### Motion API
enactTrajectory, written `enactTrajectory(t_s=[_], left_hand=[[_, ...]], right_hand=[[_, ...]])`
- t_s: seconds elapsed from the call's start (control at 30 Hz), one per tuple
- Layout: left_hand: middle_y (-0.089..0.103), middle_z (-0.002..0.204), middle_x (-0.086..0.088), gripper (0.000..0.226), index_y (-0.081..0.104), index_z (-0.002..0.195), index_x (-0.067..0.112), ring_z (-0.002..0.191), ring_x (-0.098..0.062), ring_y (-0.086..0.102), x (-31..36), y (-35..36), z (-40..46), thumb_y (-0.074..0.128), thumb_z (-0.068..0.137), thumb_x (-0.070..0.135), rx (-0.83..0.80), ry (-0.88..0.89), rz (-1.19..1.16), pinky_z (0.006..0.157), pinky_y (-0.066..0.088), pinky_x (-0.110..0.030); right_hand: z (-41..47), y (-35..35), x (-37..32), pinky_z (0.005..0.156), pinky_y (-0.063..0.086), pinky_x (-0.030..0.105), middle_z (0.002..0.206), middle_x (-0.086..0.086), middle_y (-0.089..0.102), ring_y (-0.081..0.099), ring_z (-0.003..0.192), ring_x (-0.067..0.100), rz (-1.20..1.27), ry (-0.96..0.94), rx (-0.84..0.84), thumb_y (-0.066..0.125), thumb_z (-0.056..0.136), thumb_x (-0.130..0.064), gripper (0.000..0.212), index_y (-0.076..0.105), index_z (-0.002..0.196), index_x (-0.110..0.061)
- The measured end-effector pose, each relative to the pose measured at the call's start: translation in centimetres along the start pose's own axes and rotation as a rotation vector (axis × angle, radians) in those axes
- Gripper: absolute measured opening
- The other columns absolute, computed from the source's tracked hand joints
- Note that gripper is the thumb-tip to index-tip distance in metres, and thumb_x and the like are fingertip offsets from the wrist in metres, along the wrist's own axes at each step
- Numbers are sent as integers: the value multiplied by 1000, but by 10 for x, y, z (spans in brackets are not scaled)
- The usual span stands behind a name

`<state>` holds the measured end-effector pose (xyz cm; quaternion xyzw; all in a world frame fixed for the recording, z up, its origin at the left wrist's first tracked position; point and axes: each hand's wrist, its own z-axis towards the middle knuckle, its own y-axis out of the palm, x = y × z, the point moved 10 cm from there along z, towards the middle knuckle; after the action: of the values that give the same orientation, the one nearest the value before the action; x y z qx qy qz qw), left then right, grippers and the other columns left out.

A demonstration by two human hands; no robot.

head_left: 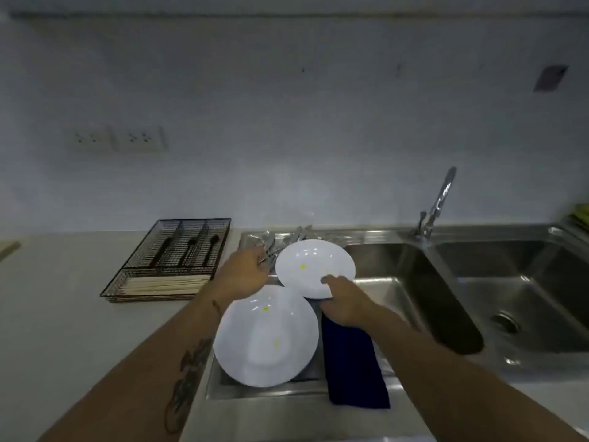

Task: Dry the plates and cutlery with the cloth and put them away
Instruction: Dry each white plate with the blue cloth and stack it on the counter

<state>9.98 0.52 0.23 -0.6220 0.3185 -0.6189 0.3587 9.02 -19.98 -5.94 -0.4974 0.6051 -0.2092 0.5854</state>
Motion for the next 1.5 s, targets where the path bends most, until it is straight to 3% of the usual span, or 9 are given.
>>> enactTrajectory(t_s=[0.07, 0.17, 0.3, 0.43, 0.63, 0.9, 1.13, 1.37, 1.5], left_hand=[[58, 83, 3, 18, 61, 94, 13, 83, -22, 55, -10, 14, 10, 53, 92, 29, -26, 23, -30, 62, 39, -26], [54, 87, 4, 9, 57, 93, 16, 85, -16, 50, -23, 47, 24, 51, 92, 9, -108, 43, -98, 67, 33, -24], [59, 96, 8, 27, 67, 109, 17, 94, -19, 58, -44, 80, 51, 51, 88, 8, -186, 42, -170, 74, 38, -23], [68, 96, -3, 22, 66, 102, 11, 88, -24, 61, -64, 105, 72, 51, 87, 11, -242, -43, -244, 76, 49, -31], [66, 89, -4, 22, 67, 99, 11, 85, -24, 60, -79, 122, 105, 51, 86, 6, -257, -156, -367, 72, 46, -27], [70, 87, 2, 27, 65, 84, 24, 88, -24, 67, -95, 148, 132, 51, 64, 12, -265, -301, -587, 79, 59, -40], [66, 104, 2, 59, 62, 124, 19, 102, -24, 61, -77, 141, 139, 47, 71, 0, -214, -272, -720, 81, 52, -33], [65, 107, 2, 69, 58, 124, 34, 103, -24, 60, -61, 128, 143, 34, 76, -9, -164, -208, -858, 75, 55, -34], [62, 117, 0, 73, 52, 139, 26, 101, -16, 57, -54, 126, 141, 30, 81, -12, -133, -235, -937, 66, 48, -21]], right_hand=[[-3, 18, 8, 105, 41, 40, 143, 12, 39, 40, 130, 34, -18, 41, 9, 50, 75, -42, 73, 41, 140, -10], [-8, 59, 40, 105, 38, 44, 150, 9, 29, 34, 133, 34, -188, 186, -24, 52, 86, -33, 68, 29, 147, -17], [-1, 90, 57, 112, 25, 54, 151, 9, 24, 21, 139, 40, -253, 290, -25, 51, 82, -37, 78, 20, 150, -19], [2, 95, 62, 117, 14, 56, 162, 0, 6, 3, 146, 40, -226, 362, 38, 46, 78, -56, 90, 6, 155, -31], [2, 101, 76, 112, 13, 60, 162, 0, -7, -4, 146, 40, -246, 467, 53, 43, 79, -65, 87, -3, 150, -48], [6, 87, 75, 105, 35, 52, 157, 3, 16, 27, 135, 36, -334, 432, 121, 49, 79, -43, 83, 5, 150, -44], [9, 75, 80, 97, 46, 43, 153, -1, 31, 42, 124, 32, -347, 436, 209, 53, 84, -22, 78, 16, 151, -37], [-7, 32, 92, 92, 48, 39, 139, 3, 52, 54, 113, 27, 69, 489, 563, 53, 81, -5, 71, 39, 147, -29], [4, -1, 78, 92, 48, 35, 129, 0, 58, 56, 110, 22, 135, 404, 686, 55, 81, -4, 68, 44, 143, -28]])
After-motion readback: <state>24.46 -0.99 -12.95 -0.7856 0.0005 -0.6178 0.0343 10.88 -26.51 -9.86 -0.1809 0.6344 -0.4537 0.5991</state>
